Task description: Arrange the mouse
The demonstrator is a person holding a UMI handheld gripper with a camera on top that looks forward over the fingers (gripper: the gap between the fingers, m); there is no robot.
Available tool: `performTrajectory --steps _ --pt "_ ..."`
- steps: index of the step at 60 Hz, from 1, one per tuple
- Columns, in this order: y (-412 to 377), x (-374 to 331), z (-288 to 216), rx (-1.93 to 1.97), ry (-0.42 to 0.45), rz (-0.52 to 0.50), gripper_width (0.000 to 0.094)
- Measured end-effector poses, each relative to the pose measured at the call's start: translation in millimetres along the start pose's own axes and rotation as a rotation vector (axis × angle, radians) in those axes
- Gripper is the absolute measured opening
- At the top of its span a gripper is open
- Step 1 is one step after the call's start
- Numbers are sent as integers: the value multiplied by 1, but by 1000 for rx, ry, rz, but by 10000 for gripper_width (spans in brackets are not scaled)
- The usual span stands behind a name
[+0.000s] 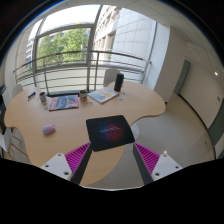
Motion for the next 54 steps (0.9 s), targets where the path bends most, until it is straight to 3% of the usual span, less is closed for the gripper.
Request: performTrajectory --steps 13,27,40,54 --pt "-11 12 21 8 -12 26 844" --pt "-69 47 109 30 2 22 847" --pt "-199 83 166 -11 7 -119 851" --pt "-344 152 130 -12 91 -291 846"
Point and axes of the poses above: the point between the fingertips, and its own axes, seen from behind it with the camera up: y to the right, z down, x forward, the way the camera looks, the point moved 9 cm from there along -x, backward, against the way the camera looks, and after that the axes turned 1 degree about x, right-handed, at the moved point
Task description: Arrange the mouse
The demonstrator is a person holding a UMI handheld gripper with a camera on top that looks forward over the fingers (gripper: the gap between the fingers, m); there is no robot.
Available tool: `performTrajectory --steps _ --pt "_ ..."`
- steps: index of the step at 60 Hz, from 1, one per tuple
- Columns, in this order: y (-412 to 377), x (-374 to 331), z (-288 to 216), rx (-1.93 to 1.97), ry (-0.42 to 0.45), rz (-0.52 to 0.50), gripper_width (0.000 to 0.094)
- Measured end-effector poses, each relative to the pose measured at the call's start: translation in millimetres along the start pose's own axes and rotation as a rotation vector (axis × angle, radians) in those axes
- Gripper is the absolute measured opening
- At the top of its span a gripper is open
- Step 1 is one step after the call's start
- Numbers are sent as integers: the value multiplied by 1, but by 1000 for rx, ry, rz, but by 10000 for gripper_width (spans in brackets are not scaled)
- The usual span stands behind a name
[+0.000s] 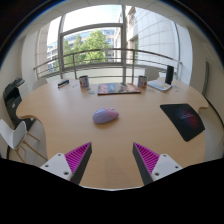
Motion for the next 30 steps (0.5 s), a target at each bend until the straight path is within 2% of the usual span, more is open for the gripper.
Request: performTrajectory --steps 10,20,30 --pt "-43 73 -35 -4 22 -16 846" --pt "-44 134 -56 50 -8 19 843" --pt "-47 165 -78 76 -21 55 830"
Point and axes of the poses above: the point between the fingertips, and its own axes, seen from behind it with the camera up: y to the right, z down, x forward, the way the camera looks, the point moved 9 cm from there along -x, backward, against the way the camera looks, and after that the axes turned 1 degree about x, right-handed, at the moved point
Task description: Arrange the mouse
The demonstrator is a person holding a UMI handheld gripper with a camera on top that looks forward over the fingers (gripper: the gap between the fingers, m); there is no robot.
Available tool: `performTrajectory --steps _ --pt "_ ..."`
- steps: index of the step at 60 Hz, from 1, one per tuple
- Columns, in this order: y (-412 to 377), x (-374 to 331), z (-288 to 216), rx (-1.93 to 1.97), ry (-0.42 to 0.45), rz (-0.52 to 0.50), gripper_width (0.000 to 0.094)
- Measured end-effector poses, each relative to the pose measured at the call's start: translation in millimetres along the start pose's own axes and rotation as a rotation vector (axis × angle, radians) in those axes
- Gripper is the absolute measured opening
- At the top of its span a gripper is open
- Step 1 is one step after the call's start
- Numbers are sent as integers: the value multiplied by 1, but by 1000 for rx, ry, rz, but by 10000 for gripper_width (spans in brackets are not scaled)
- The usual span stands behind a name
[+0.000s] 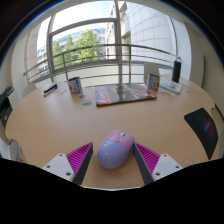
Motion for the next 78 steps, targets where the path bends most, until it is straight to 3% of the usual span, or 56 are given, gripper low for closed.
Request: performTrajectory --steps 6,13,32,37,46,55,61,66,68,78 --pt "-9 14 -9 -17 -2 12 800" --pt "-16 27 -16 -50 5 19 592" --pt "-17 17 -31 -186 -10 -62 433" --pt "-15 -13 -60 -203 65 -114 432" --pt "32 -106 -152 -146 276 -209 432" --pt "167 -157 -206 -103 413 -178 431" --pt "282 -131 -188 -114 369 -110 431" --pt "351 -89 -161 -130 239 -50 429" --pt "383 -61 -126 -136 195 -42 430" --pt "445 -14 -71 -129 45 -47 442"
Point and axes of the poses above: the point between the fingertips, and its own axes, seen from behind it with the camera up: y to the right, z down, x forward, the way the camera looks, the point moved 9 cm from there along -x, backward, against the way the camera looks, and after that the axes turned 1 degree about x, right-handed, at the moved point
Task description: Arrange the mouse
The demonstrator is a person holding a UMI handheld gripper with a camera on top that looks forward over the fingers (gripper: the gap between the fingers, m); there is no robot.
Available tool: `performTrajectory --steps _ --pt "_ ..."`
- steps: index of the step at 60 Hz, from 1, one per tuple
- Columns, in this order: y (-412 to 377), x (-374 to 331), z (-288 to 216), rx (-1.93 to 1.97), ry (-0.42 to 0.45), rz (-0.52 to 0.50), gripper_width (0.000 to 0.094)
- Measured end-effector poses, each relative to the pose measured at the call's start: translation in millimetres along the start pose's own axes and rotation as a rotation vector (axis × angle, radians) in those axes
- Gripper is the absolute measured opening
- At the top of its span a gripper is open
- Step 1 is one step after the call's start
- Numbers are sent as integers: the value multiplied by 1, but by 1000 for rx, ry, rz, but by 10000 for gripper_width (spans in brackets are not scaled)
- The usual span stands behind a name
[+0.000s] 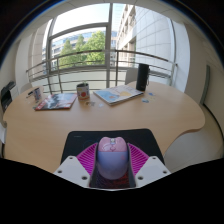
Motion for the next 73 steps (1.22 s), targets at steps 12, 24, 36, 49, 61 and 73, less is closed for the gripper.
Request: performTrajectory --steps 12,24,36,49,61,73 --pt "9 16 32 17 -83 -54 597" --pt "7 -37 12 -34 -10 -7 850" --pt "-3 -128 2 -52 60 32 846" --pt "-16 -226 16 -94 96 49 845" --pt "-20 -267 29 -69 104 48 844" --pt "-21 -278 35 -66 100 57 842"
Point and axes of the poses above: the point between the fingertips, and its own axes, seen from behind it with the camera up: y to the right, z down, x forward, the way the camera looks, the point moved 9 cm from there along -x, backward, against the way the camera looks, and after that the axes turned 1 degree about x, right-handed, at the moved point
